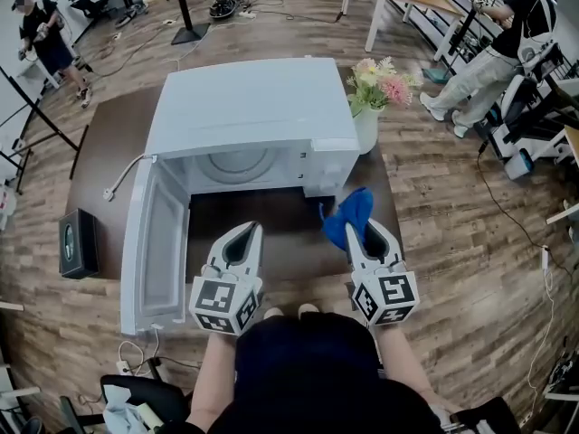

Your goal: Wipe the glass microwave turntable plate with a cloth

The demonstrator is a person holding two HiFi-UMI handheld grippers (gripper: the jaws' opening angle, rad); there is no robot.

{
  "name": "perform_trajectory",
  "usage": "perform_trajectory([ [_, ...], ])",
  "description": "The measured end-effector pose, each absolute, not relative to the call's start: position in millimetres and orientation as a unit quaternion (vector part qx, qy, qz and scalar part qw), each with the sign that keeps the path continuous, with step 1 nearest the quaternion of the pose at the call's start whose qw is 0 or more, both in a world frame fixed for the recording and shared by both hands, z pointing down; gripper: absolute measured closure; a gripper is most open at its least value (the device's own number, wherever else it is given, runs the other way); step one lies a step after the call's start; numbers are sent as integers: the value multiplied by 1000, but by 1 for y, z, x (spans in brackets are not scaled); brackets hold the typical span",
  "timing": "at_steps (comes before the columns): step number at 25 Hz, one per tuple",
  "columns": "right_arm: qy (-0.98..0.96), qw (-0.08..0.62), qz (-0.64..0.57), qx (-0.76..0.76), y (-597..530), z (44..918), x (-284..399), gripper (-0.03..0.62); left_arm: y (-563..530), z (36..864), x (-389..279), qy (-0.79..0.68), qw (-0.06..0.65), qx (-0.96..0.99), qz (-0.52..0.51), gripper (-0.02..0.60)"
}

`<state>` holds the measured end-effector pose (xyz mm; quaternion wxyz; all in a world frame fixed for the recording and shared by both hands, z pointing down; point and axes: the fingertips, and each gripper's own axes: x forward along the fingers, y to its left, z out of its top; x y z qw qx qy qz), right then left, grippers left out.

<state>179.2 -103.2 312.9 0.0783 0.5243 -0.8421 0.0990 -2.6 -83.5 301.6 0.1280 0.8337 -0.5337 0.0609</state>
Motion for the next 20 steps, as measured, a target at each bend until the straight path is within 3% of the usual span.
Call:
perform_trajectory([
  [20, -839, 82, 126, 523, -97, 325, 177, 505, -80, 312, -9, -540, 139, 827, 68, 575],
])
